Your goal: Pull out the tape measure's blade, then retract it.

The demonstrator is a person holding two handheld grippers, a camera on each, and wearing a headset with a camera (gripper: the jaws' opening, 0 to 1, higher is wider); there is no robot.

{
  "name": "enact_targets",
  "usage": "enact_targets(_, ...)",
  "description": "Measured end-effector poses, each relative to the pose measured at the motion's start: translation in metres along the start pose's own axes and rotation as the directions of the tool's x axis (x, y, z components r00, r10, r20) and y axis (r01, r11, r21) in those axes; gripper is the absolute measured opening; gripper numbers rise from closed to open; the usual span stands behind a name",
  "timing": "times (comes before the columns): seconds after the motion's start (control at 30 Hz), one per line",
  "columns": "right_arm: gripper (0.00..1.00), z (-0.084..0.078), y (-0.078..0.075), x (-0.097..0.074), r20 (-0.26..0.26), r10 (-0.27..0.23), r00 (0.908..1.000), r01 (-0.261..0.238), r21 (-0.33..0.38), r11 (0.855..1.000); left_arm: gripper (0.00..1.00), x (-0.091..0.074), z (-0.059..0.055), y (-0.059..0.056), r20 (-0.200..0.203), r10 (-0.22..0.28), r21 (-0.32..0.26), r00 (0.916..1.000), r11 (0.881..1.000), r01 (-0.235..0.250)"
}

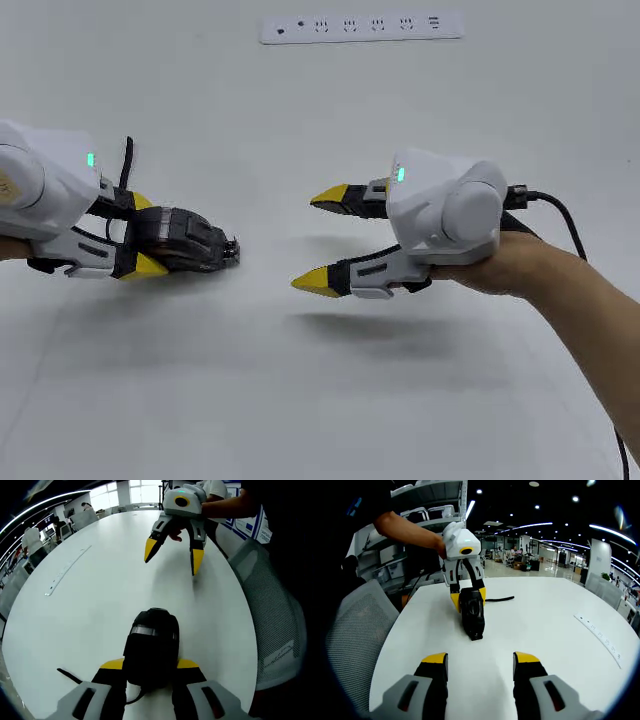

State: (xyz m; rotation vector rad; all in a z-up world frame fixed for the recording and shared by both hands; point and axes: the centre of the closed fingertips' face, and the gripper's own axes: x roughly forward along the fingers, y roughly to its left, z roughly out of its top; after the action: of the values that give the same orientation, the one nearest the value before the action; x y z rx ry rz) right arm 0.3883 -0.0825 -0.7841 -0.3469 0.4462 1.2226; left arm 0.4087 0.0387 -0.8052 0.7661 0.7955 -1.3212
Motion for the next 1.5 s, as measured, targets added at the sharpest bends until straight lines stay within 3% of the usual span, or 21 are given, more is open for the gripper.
enact_targets(0.43,0.45,0.003,0.003,0.028,0.000,0.047,0.9989,-0.047,-0.011,0.999,0.30,-0.001,0.000,-0.001,-0.024,-0.003,0.010,0.9997,1.000,0.003)
enact_targets(0.93,0.34,0.004,0.003,0.048,-0.004,0.072,0.9974,-0.072,-0.029,0.997,0.30,-0.001,0.001,0.000,-0.011,0.004,0.006,0.9999,1.000,-0.004)
enact_targets(0.97,0.33,0.005,0.002,0.058,-0.009,0.082,0.9966,-0.082,-0.043,0.996,0.30,0.000,0.002,0.001,-0.005,0.008,0.001,1.0000,1.000,-0.008)
enact_targets(1.33,0.25,0.003,0.004,0.072,-0.029,0.102,0.9944,-0.104,-0.066,0.992,0.30,0.000,0.001,0.002,-0.002,0.008,-0.001,1.0000,1.000,-0.008)
enact_targets(1.5,0.21,0.006,0.007,0.087,-0.039,0.132,0.9905,-0.134,-0.068,0.989,0.30,0.000,-0.001,0.003,0.001,0.007,-0.005,1.0000,1.000,-0.007)
